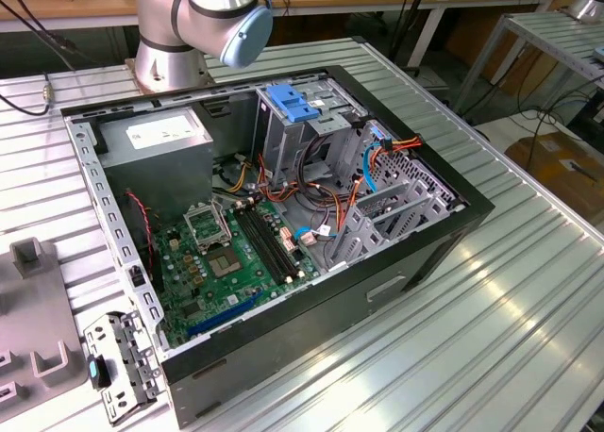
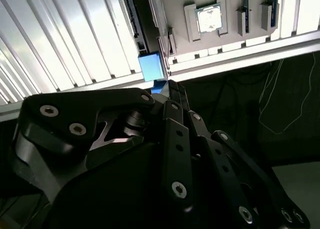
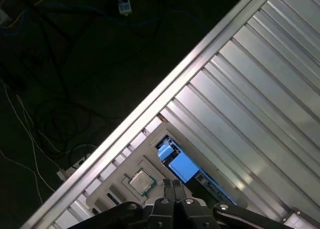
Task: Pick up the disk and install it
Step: 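Pick up the disk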
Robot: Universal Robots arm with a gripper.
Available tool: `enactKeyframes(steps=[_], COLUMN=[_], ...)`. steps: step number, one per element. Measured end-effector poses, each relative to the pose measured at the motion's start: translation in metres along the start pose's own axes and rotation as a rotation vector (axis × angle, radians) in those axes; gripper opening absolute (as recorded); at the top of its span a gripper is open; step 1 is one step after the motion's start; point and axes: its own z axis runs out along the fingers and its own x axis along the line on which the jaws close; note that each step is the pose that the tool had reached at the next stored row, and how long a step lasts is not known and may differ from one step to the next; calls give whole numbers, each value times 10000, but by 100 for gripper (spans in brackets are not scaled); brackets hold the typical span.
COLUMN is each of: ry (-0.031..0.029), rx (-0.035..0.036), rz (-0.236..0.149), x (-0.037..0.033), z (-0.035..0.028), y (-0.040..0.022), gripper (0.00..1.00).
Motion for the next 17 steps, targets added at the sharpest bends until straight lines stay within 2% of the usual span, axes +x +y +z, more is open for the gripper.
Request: enactKeyframes(steps=[4,9,17], ry=[33,82,85], rx=[11,28,30], rz=[-774,-1966,-2060], x=[0,-1,-1], z=[0,0,1], y=[0,0,0], gripper=[11,11,11])
